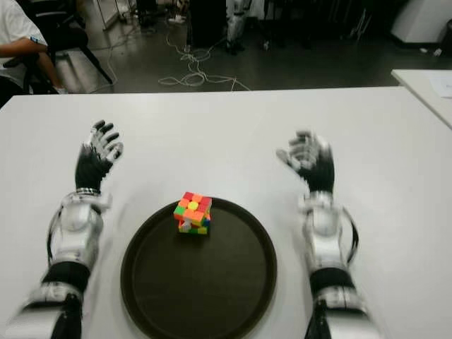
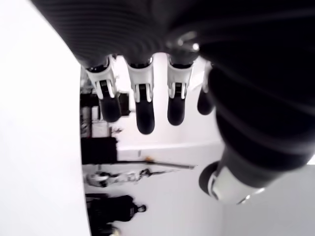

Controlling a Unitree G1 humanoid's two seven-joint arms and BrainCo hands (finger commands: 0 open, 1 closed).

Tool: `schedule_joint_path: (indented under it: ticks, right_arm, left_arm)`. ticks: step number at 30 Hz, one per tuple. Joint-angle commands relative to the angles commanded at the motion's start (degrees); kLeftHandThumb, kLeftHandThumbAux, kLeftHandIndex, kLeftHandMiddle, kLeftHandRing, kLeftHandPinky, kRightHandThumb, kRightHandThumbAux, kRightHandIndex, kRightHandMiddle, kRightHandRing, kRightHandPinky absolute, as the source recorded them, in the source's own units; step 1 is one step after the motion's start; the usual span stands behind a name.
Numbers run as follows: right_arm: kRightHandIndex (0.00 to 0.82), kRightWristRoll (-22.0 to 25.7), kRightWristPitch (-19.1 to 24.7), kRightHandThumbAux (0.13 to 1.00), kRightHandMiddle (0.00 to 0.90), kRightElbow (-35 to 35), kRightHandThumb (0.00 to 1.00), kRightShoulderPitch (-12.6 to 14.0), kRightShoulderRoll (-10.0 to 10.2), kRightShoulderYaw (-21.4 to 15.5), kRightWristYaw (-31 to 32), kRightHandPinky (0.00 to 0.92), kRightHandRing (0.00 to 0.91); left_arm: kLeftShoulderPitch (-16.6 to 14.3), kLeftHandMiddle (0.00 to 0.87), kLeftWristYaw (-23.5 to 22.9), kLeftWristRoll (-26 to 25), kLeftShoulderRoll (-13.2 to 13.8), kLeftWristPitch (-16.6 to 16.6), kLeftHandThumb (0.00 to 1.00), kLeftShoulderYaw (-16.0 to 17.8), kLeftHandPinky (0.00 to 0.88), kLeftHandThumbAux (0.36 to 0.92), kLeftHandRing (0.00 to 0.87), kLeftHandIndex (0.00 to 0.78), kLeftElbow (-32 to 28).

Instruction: Pick up the Rubik's Cube and put it in the plate

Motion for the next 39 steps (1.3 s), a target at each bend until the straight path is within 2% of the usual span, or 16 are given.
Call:
schedule_joint_path:
  ticks: [1, 2, 3, 5, 8, 15, 24, 39]
  right_arm:
    - [0.36, -0.88, -0.35, 0.766, 0.452, 2.09, 0.146, -1.45, -0.57, 0.2, -0.8, 0.501, 0.479]
    - [0.38, -1.45, -0.63, 0.753, 0.459, 3.58, 0.336, -2.42, -0.99, 0.32, -1.3, 0.495, 0.478]
    - [0.387, -1.73, -1.31, 0.749, 0.462, 7.24, 0.403, -4.22, -1.98, 0.15, -1.29, 0.493, 0.478]
    - [0.404, -1.96, -2.4, 0.737, 0.471, 11.59, 0.563, -6.2, -3.12, -0.06, -1.15, 0.488, 0.479]
    - [0.413, -2.56, -4.08, 0.732, 0.473, 13.66, 0.638, -6.78, -3.36, 0.15, -1.46, 0.479, 0.476]
    - [0.416, -3.66, -6.96, 0.731, 0.477, 15.13, 0.67, -6.66, -3.12, 1.01, -2.37, 0.476, 0.482]
    - [0.417, -4.49, -8.64, 0.731, 0.472, 16.37, 0.674, -6.79, -3.06, 1.43, -3.28, 0.476, 0.48]
    - [0.416, -2.58, -9.75, 0.728, 0.453, 18.78, 0.673, -7.4, -2.73, 0.37, -1.17, 0.466, 0.47]
  left_arm:
    - [-0.8, 0.13, 0.24, 0.21, 0.29, 0.62, 0.322, 0.13, 0.107, 0.759, 0.117, 0.061, 0.96]
    - [-1.34, 0.13, 0.4, 0.38, 0.5, 1.04, 0.319, 0.22, 0.106, 0.758, 0.117, 0.06, 1.59]
    - [-2.58, 0.129, 0.57, 0.67, 1.16, 1.21, 0.318, 0.44, 0.106, 0.758, 0.117, 0.06, 3.73]
    - [-4.12, 0.131, 0.68, 1.03, 2.08, 1.16, 0.312, 0.73, 0.102, 0.755, 0.116, 0.06, 6.73]
    - [-4.92, 0.134, 0.77, 1.5, 2.82, 0.71, 0.308, 0.69, 0.098, 0.754, 0.116, 0.061, 9.01]
    - [-5.49, 0.135, 1.46, 2.89, 3.37, -0.08, 0.298, -0.19, 0.091, 0.75, 0.116, 0.062, 10.64]
    - [-5.28, 0.124, 1.09, 3.63, 3.74, -1.47, 0.262, -0.57, 0.072, 0.754, 0.101, 0.055, 10.97]
    - [-5.09, 0.135, 1.15, 3.5, 3.55, -2.85, 0.274, -0.57, 0.1, 0.758, 0.114, 0.056, 11.39]
